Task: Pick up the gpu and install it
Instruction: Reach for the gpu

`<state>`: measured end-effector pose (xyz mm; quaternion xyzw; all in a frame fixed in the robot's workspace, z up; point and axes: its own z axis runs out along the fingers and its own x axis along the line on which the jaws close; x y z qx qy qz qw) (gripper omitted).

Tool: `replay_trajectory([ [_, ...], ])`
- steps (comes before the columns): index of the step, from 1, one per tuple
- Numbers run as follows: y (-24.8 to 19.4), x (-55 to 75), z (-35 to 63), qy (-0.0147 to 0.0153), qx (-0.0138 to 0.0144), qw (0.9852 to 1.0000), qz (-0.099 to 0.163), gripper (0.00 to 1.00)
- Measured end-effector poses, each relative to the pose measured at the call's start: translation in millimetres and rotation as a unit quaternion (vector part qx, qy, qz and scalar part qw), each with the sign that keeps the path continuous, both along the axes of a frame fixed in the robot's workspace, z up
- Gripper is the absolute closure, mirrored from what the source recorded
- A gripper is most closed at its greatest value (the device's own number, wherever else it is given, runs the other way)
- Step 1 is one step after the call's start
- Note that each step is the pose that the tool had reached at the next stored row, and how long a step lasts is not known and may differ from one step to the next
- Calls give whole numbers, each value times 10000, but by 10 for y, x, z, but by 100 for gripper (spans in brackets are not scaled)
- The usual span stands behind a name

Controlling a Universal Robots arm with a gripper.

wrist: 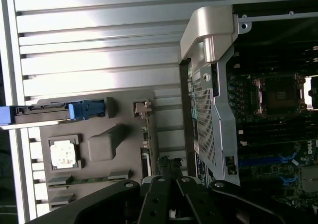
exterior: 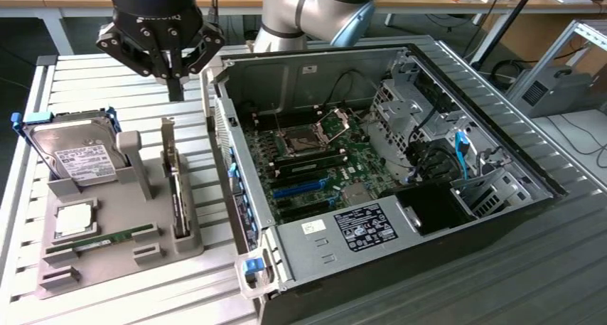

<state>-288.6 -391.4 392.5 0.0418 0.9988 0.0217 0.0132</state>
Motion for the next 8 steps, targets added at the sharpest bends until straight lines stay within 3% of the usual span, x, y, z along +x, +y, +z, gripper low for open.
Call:
replay_trajectory([
  [8, 4, -20, 0, 0, 0, 10000, 0, 89],
])
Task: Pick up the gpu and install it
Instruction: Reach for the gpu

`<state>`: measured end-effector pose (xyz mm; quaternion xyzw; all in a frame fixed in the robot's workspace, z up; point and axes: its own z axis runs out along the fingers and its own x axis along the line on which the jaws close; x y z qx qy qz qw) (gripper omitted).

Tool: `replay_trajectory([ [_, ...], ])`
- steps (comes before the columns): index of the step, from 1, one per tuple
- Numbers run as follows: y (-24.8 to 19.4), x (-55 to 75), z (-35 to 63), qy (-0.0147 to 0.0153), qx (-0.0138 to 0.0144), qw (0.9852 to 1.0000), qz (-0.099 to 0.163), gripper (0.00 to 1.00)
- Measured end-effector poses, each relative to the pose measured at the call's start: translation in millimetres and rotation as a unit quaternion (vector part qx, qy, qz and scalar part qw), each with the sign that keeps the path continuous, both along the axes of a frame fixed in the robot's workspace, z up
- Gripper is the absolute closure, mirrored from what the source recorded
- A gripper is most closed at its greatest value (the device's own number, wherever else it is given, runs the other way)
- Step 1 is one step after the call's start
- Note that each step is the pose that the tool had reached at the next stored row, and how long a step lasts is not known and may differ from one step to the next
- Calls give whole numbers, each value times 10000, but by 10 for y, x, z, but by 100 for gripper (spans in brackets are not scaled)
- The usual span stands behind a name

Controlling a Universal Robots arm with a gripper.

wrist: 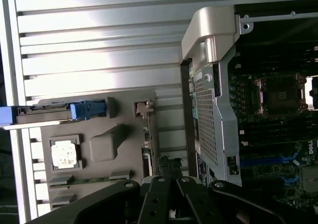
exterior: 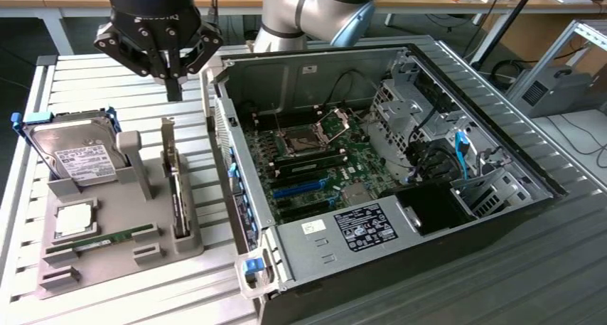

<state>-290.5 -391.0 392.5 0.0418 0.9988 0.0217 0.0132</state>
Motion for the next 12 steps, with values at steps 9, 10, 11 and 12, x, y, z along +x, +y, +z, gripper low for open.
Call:
replay_trajectory([
  [9, 2, -21, -1, 0, 0, 10000, 0, 89],
  [10, 2, -23, -2, 0, 0, 10000, 0, 89],
  [11, 2, -27, -1, 0, 0, 10000, 0, 89],
  [12, 1, -34, -1, 1, -1, 10000, 0, 89],
])
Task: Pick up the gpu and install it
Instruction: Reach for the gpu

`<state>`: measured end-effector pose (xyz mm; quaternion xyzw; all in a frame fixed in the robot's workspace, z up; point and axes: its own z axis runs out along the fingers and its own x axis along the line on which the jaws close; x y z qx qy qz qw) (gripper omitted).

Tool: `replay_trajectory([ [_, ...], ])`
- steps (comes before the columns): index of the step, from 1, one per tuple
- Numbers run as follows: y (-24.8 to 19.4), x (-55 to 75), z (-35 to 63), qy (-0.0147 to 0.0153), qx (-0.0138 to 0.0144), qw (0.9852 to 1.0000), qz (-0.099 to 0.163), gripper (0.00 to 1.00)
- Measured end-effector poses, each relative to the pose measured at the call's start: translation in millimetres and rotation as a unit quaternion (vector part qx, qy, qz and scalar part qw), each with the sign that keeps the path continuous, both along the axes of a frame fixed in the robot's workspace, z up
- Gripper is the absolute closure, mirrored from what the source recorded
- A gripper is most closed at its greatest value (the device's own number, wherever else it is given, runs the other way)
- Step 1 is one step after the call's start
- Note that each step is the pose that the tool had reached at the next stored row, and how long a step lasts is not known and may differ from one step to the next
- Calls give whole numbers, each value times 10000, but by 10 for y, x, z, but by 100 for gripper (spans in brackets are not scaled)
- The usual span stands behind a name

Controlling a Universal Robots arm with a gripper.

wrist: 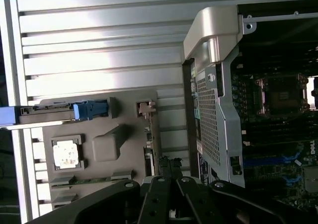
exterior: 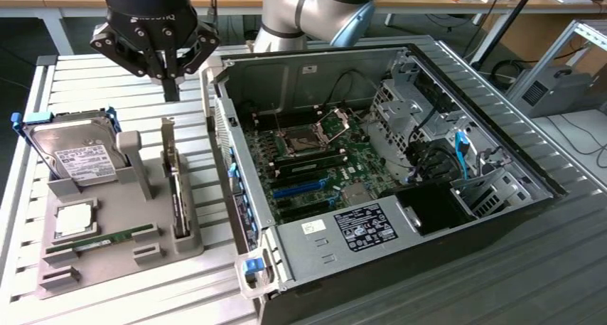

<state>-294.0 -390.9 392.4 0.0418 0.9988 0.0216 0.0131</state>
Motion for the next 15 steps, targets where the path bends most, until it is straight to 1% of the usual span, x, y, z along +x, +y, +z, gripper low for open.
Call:
replay_trajectory([
  [3, -35, -29, -1, 0, 1, 10000, 0, 89],
  [4, -65, -50, -2, -1, 2, 10000, 0, 89],
  [6, -152, -102, -1, -1, 5, 10000, 0, 89],
  [8, -206, -116, -1, -1, 5, 10000, 0, 89],
  [11, -310, -135, -2, -2, 7, 10000, 0, 89],
  [14, -398, -162, -1, -1, 7, 10000, 0, 89],
  [15, -411, -172, -1, -1, 7, 10000, 0, 89],
])
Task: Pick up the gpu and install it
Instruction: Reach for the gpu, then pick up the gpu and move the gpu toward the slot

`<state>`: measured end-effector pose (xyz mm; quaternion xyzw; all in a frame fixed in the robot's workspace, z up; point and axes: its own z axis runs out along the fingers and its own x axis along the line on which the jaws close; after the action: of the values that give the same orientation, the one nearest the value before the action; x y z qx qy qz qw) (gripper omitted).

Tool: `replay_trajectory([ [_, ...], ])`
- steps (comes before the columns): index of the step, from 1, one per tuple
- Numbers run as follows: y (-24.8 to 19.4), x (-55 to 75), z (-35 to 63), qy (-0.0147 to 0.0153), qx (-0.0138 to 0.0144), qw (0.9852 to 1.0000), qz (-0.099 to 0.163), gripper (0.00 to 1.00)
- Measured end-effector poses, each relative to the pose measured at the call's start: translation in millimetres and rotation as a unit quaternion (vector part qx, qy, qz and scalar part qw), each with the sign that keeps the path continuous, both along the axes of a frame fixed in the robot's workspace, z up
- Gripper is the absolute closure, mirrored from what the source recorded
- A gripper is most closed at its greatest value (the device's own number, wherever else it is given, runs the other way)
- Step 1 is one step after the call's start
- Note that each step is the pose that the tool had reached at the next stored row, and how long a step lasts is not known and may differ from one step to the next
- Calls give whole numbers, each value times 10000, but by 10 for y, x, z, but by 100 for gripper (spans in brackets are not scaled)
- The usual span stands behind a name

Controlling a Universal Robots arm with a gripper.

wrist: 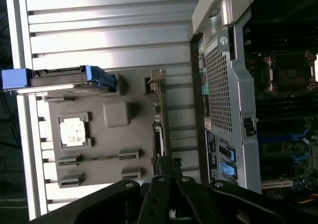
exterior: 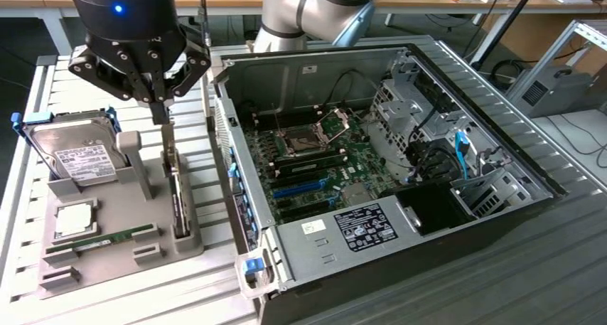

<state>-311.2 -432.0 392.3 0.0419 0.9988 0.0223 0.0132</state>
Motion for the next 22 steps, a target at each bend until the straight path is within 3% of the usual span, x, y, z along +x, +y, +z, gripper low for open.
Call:
replay_trajectory([
  [12, -34, -30, 0, 0, 0, 10000, 0, 89],
  [22, -34, -31, 0, 0, 0, 10000, 0, 89],
])
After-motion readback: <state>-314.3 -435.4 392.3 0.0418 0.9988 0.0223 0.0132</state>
